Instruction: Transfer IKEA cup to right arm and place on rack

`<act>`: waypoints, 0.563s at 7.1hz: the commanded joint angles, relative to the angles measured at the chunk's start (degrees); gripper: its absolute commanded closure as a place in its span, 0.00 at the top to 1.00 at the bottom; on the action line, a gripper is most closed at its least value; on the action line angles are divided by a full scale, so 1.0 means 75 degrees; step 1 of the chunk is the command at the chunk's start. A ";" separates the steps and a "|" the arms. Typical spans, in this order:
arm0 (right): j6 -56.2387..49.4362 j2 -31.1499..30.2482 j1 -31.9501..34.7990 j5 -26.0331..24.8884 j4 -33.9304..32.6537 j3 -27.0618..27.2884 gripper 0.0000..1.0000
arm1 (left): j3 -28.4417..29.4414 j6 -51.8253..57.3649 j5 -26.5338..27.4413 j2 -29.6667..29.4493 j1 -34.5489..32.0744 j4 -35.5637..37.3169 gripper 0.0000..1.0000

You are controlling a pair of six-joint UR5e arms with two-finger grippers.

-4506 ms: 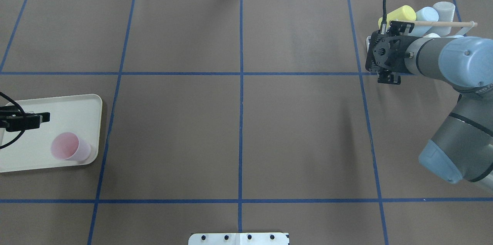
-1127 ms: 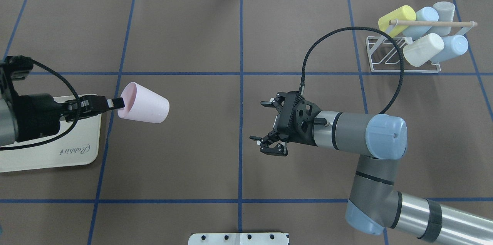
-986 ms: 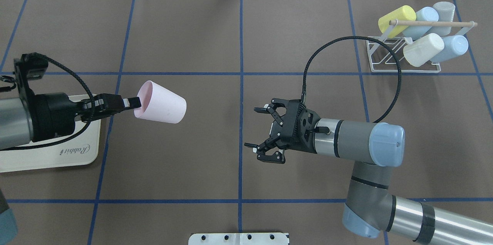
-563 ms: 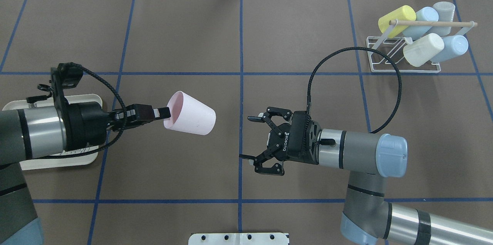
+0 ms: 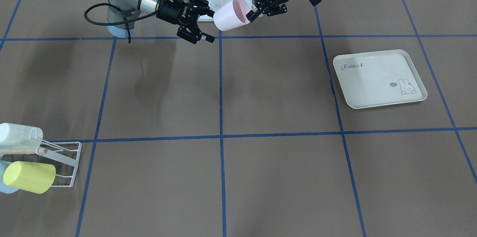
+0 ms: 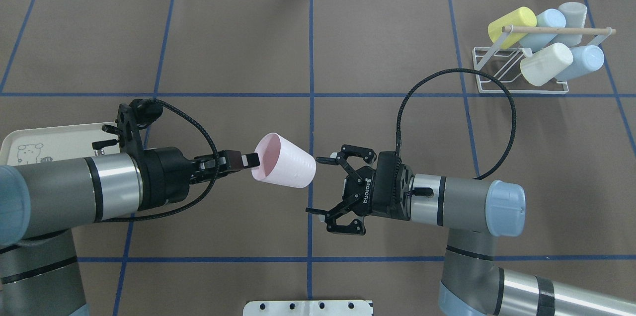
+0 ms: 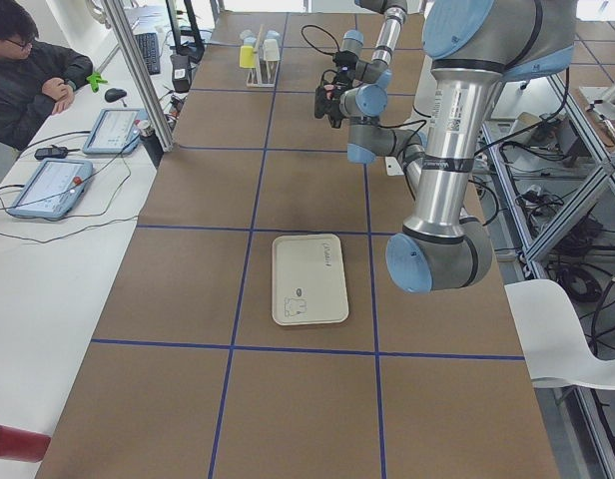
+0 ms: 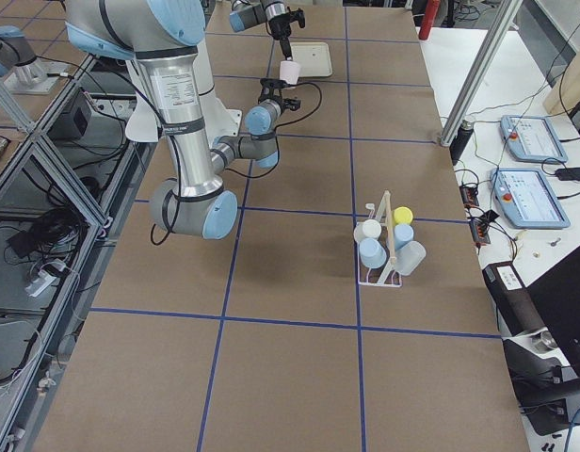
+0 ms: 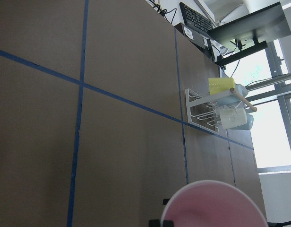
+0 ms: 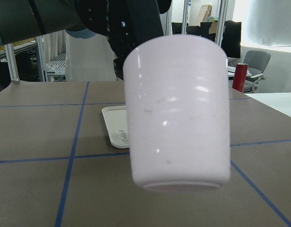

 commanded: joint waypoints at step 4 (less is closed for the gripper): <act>0.0000 0.0000 0.0005 -0.0013 0.0004 0.0022 0.98 | 0.0370 0.0012 0.0069 -0.0307 0.0280 0.0018 0.00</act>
